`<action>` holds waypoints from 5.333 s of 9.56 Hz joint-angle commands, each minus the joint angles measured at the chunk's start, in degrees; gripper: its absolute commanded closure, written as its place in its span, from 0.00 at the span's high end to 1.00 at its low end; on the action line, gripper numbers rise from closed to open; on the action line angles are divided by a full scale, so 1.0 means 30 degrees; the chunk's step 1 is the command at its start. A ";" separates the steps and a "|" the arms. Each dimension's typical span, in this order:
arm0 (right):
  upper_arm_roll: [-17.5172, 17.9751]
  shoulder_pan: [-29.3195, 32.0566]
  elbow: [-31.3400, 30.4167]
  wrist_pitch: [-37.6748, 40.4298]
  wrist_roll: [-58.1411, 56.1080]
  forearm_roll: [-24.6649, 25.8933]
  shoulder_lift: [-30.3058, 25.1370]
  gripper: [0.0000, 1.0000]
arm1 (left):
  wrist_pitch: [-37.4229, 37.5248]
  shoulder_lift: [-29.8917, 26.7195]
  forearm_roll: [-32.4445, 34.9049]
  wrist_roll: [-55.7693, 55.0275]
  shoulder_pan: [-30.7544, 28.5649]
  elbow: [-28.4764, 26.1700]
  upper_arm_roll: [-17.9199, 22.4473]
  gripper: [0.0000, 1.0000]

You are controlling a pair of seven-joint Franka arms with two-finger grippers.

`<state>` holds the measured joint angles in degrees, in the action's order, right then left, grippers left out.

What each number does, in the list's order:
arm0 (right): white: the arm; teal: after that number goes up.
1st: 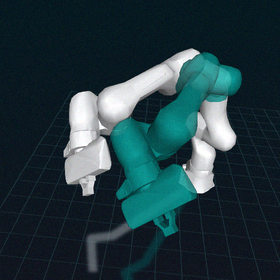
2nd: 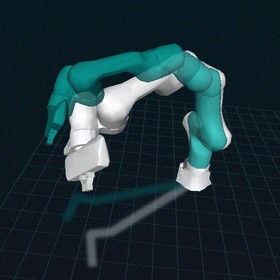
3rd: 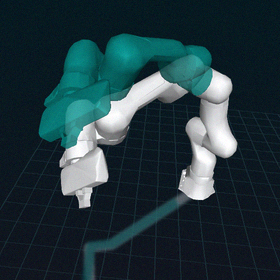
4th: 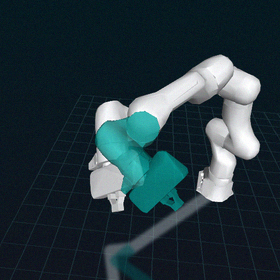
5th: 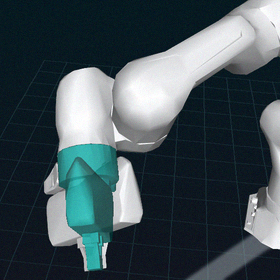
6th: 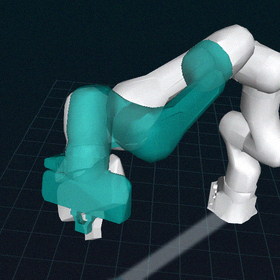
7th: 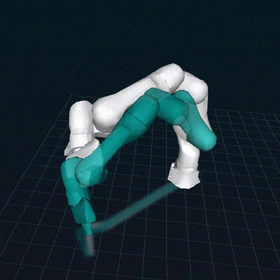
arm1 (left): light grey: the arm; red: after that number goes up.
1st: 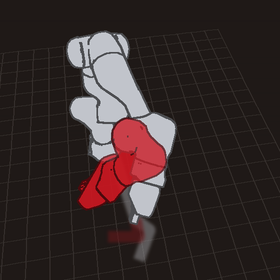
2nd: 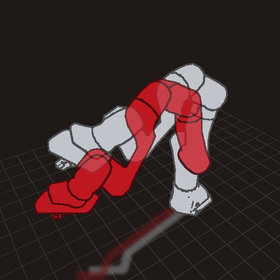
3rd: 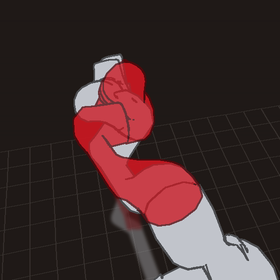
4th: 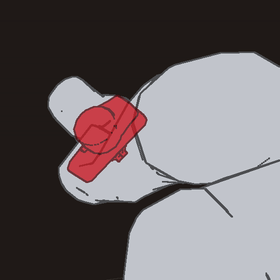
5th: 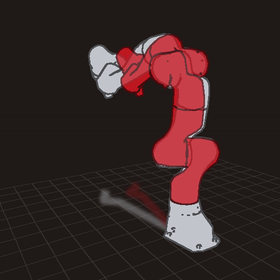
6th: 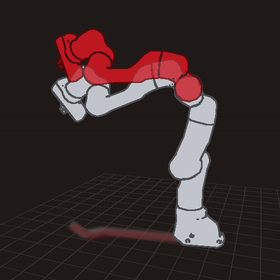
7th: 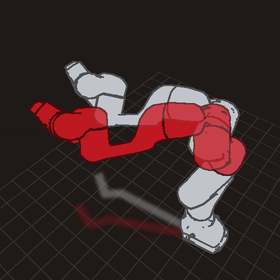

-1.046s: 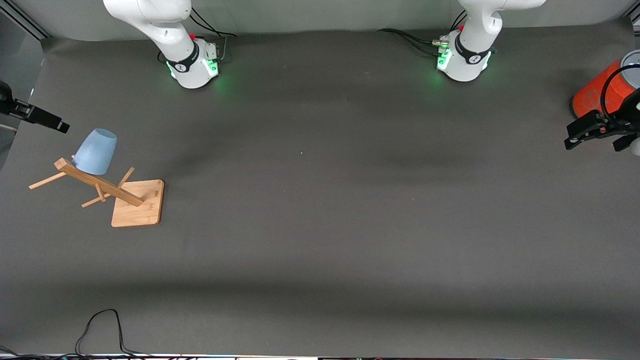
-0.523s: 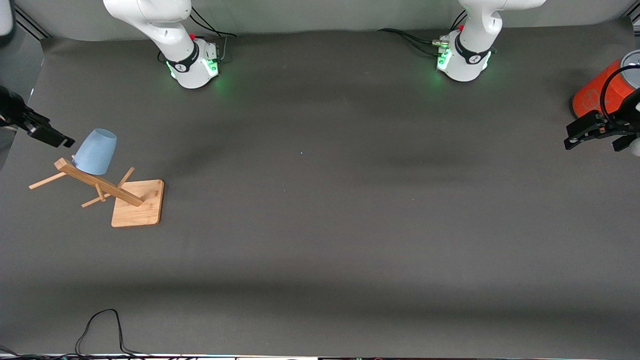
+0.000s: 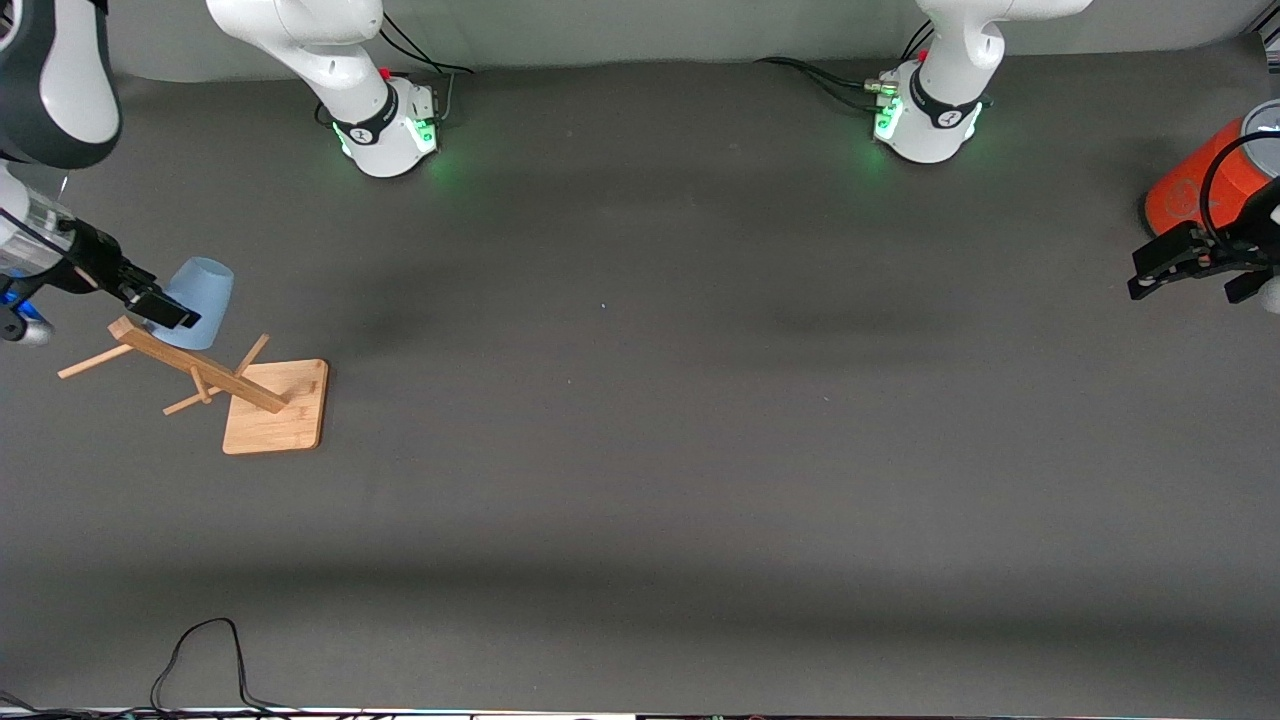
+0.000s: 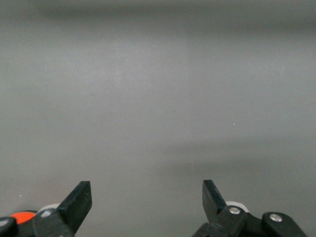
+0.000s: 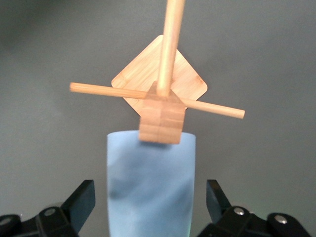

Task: Rotate and upright cup with both arms
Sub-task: 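Close the right gripper on the blue cup's base, then pull the blue cup off the peg and carry it toward table center, then lower the blue cup onto its side and open the right gripper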

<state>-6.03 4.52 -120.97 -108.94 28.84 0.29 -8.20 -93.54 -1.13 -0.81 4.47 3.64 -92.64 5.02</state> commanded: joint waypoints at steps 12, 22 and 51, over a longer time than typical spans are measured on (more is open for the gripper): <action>-0.0159 -0.0857 -0.0722 -0.0431 0.0287 -0.0068 -0.1127 0.50 | 0.0038 0.0055 -0.0112 0.0325 -0.0274 0.0175 -0.0003 1.00; -0.0100 -0.8288 -0.0605 0.4003 1.1834 -0.1235 -0.4594 0.50 | -0.0870 0.0114 -0.0083 0.0383 -0.0392 0.0322 -0.0120 1.00; -0.0188 -2.0960 1.5861 -0.0952 3.8931 0.0400 1.9757 1.00 | 0.1826 0.0084 -0.0111 -0.2398 -0.0159 0.0351 -0.0237 1.00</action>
<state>-6.05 -57.68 -74.89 -111.77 144.02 0.22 50.54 -89.51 -0.67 -0.82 -1.79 2.73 -92.43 4.31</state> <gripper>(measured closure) 0.000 0.000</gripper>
